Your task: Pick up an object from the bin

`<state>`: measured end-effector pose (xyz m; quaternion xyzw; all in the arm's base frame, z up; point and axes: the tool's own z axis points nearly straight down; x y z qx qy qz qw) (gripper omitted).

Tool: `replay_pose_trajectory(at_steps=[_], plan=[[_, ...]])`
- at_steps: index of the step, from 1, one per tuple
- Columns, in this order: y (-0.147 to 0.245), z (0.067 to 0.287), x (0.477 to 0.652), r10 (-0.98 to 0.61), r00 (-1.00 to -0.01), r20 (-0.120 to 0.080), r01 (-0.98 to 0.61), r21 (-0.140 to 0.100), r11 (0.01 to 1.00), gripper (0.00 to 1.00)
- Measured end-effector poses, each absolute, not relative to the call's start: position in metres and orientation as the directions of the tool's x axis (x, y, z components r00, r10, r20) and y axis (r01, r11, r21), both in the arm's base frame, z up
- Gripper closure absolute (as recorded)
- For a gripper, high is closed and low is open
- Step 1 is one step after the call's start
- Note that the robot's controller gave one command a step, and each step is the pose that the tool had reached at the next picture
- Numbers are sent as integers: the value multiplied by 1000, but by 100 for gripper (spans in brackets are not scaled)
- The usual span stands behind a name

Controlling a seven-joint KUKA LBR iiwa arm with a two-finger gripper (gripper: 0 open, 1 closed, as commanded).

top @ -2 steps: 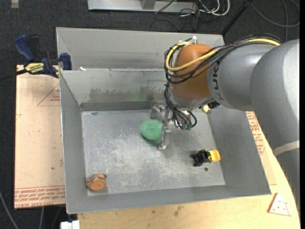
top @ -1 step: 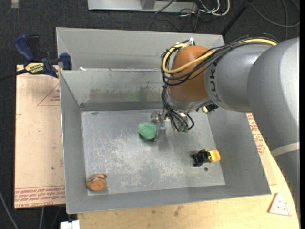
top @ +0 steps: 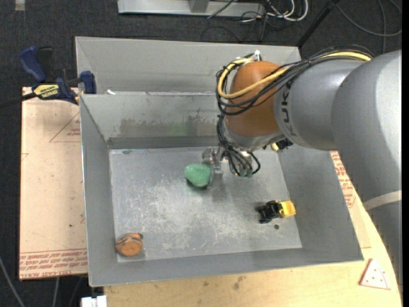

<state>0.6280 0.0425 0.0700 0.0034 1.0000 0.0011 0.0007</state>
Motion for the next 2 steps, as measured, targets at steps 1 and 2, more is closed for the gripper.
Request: replay_pose_trajectory(at_steps=[1,2], plan=[[42,73,627,7,-1000,2,7,2,1000,100],[42,93,624,7,-1000,10,7,1,1000,100]])
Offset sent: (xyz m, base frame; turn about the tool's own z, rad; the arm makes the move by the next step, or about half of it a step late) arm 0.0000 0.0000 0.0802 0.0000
